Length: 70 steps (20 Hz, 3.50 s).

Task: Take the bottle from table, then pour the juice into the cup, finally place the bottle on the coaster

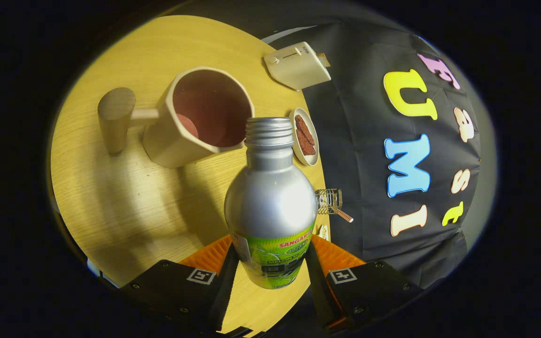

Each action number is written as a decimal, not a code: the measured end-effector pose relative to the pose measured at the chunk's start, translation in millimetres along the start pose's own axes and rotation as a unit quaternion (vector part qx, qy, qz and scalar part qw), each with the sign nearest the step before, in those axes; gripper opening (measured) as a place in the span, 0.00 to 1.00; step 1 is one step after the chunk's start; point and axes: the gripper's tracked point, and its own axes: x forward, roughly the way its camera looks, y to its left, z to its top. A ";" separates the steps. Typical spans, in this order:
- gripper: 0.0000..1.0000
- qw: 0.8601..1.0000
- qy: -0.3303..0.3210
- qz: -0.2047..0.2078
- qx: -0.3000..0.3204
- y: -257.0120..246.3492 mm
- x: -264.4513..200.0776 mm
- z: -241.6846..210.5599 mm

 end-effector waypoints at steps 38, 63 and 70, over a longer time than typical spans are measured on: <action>0.73 0.982 0.078 -0.017 -0.170 -25.2 -7.8 -6.8; 0.73 0.960 0.094 -0.025 -0.261 -39.0 -5.7 7.6; 0.73 0.957 0.101 -0.024 -0.272 -42.2 -5.0 5.2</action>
